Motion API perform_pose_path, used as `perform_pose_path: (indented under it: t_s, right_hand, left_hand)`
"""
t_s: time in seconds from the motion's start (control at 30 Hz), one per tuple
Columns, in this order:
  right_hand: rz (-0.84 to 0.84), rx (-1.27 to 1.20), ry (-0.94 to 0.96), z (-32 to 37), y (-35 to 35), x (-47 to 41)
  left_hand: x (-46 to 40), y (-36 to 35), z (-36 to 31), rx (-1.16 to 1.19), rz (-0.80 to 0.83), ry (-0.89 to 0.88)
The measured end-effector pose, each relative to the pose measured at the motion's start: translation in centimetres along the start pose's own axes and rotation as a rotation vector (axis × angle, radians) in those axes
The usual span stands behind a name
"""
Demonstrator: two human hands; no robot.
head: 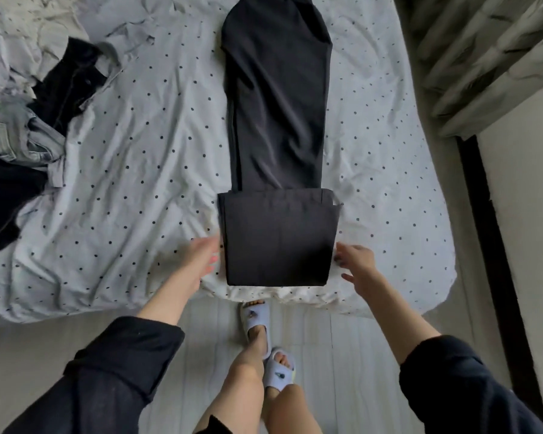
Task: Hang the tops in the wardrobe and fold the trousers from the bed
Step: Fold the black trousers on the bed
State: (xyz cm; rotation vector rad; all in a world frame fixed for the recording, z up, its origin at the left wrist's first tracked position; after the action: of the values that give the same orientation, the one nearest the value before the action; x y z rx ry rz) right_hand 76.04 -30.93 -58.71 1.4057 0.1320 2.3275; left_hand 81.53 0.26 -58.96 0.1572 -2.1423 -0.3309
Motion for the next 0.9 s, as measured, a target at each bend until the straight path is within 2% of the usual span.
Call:
perform_pose_path:
  t_s: [0.03,0.1,0.17,0.27,0.43,0.67,0.9]
  right_hand:
    - [-0.002,0.058,0.006,-1.3,-0.5,-0.2]
    - [0.095,0.117,-0.02,-3.6,-1.8,0.1]
    - [0.188,0.116,-0.06,-5.2,-2.8,0.0]
    - [0.183,-0.032,-0.095,-6.2,-3.3,-0.8]
    - [0.213,-0.067,-0.128,-6.2,-3.3,-0.4]
    - [0.205,0.056,0.008,-5.2,-1.9,4.1]
    - [0.246,0.127,-0.04,-7.2,1.6,10.1]
  left_hand:
    - [-0.3,0.1,1.7,-0.042,-0.013,0.02]
    - [-0.5,-0.4,4.8,-0.063,0.064,0.102]
    - [-0.3,-1.1,6.6,0.034,0.202,0.179]
    - [-0.3,-2.1,7.2,0.218,0.333,0.189]
    - [0.4,-2.3,6.0,0.111,0.237,0.079]
    - [4.9,-0.6,5.7,0.129,0.273,0.093]
    - [11.3,1.0,7.8,0.149,0.305,0.185]
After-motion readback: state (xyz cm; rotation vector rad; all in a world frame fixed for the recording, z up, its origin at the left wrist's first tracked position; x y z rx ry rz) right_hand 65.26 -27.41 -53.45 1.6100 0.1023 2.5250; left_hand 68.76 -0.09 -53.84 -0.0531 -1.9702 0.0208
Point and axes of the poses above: each hand's wrist, its own x-axis away from the middle knuckle, its own y-axis out of the back of the hand, z = x × y, the point moved 7 cm from there along -x, towards the middle knuckle, and after that the axes turned 1 degree about -x, right-handed, at the moved point
